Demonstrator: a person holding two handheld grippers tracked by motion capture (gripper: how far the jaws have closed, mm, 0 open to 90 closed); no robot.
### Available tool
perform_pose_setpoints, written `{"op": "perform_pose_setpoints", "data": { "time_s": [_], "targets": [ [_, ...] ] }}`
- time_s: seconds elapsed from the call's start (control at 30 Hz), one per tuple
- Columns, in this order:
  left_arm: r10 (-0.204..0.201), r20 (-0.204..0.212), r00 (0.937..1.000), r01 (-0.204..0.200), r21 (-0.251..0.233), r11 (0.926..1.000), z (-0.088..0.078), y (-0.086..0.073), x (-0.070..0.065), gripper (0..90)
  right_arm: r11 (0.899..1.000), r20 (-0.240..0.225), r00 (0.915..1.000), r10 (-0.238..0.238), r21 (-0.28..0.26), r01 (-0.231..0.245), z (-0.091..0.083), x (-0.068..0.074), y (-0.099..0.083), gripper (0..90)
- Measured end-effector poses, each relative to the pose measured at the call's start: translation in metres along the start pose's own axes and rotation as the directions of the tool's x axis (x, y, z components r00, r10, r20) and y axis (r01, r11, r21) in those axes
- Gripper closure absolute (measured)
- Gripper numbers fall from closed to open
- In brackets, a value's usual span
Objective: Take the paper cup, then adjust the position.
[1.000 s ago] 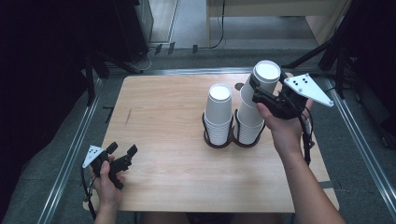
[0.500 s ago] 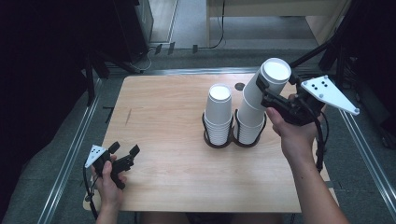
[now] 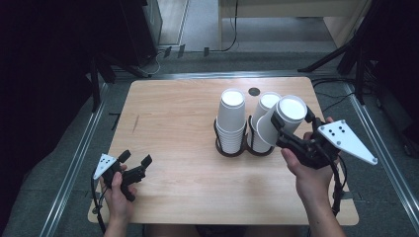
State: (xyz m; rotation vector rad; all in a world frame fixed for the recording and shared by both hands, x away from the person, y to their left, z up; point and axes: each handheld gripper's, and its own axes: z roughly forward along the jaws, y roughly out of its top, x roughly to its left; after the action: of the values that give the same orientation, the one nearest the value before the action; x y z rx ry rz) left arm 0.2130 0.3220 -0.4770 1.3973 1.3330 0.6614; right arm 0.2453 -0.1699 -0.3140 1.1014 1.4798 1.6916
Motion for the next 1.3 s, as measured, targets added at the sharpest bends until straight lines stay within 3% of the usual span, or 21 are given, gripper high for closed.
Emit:
{"op": "perform_pose_setpoints", "data": {
  "time_s": [0.27, 0.37, 0.4, 0.43, 0.47, 0.53, 0.6, 0.73, 0.83, 0.9, 1.0, 1.07, 1.1, 1.13, 1.3],
  "targets": [
    [0.039, 0.077, 0.9963, -0.04, 0.01, 0.9992, 0.013, 0.004, -0.033, 1.8, 0.997, -0.015, 0.9966, 0.081, -0.001, -0.081, -0.01, -0.001, -0.032, 24.1],
    [0.047, 0.099, 0.9939, -0.049, 0.01, 0.9988, 0.017, 0.006, -0.04, 1.8, 0.996, 0.021, 0.9962, 0.085, 0.015, -0.085, -0.008, 0.0, -0.04, 24.1],
    [0.053, 0.109, 0.9926, -0.054, 0.008, 0.9985, 0.02, 0.007, -0.044, 1.8, 0.994, 0.059, 0.9921, 0.111, 0.008, -0.112, -0.008, 0.001, -0.048, 24.1],
    [0.06, 0.115, 0.9916, -0.061, 0.008, 0.9981, 0.021, 0.009, -0.047, 1.8, 0.994, 0.059, 0.9921, 0.111, 0.008, -0.112, -0.008, 0.001, -0.048, 24.1],
    [0.067, 0.135, 0.9886, -0.069, 0.005, 0.9976, 0.025, 0.012, -0.053, 1.9, 0.989, 0.063, 0.9874, 0.145, 0.006, -0.146, -0.008, 0.001, -0.054, 24.1],
    [0.076, 0.148, 0.986, -0.078, 0.006, 0.9969, 0.026, 0.014, -0.056, 1.8, 0.987, 0.065, 0.9851, 0.159, 0.006, -0.16, -0.008, 0.002, -0.057, 24.1],
    [0.097, 0.188, 0.9774, -0.1, 0.005, 0.995, 0.03, 0.021, -0.066, 1.2, 0.978, 0.068, 0.9757, 0.209, 0.008, -0.21, -0.007, 0.003, -0.063, 24.1],
    [0.128, 0.22, 0.967, -0.129, -0.007, 0.9916, 0.035, 0.031, -0.079, 0.0, 0.971, 0.073, 0.9682, 0.239, 0.009, -0.241, -0.005, 0.006, -0.071, 24.1],
    [0.143, 0.259, 0.9551, -0.143, -0.022, 0.9895, 0.037, 0.033, -0.084, 0.0, 0.967, 0.079, 0.9641, 0.254, 0.015, -0.256, -0.005, 0.007, -0.076, 24.1],
    [0.136, 0.27, 0.9532, -0.133, -0.029, 0.9907, 0.038, 0.033, -0.084, 0.0, 0.964, 0.083, 0.9612, 0.263, 0.018, -0.265, -0.005, 0.006, -0.077, 24.1],
    [0.128, 0.292, 0.9478, -0.13, -0.012, 0.9914, 0.045, 0.029, -0.086, 0.0, 0.946, 0.086, 0.9432, 0.321, 0.022, -0.324, -0.003, 0.004, -0.082, 24.1],
    [0.128, 0.313, 0.9412, -0.132, -0.009, 0.9912, 0.047, 0.026, -0.09, 0.0, 0.931, 0.086, 0.929, 0.36, 0.032, -0.364, -0.003, 0.002, -0.087, 24.1],
    [0.145, 0.336, 0.9306, -0.154, -0.001, 0.9881, 0.049, 0.023, -0.096, 0.0, 0.923, 0.088, 0.9215, 0.378, 0.036, -0.382, -0.003, 0.002, -0.09, 24.1],
    [0.145, 0.336, 0.9306, -0.154, -0.001, 0.9881, 0.049, 0.023, -0.096, 0.0, 0.923, 0.088, 0.9215, 0.378, 0.036, -0.382, -0.003, 0.002, -0.09, 24.1],
    [0.181, 0.412, 0.893, -0.196, -0.005, 0.9806, 0.054, 0.019, -0.117, 0.0, 0.911, 0.094, 0.9085, 0.407, 0.037, -0.412, -0.005, 0.004, -0.097, 24.1]
  ]
}}
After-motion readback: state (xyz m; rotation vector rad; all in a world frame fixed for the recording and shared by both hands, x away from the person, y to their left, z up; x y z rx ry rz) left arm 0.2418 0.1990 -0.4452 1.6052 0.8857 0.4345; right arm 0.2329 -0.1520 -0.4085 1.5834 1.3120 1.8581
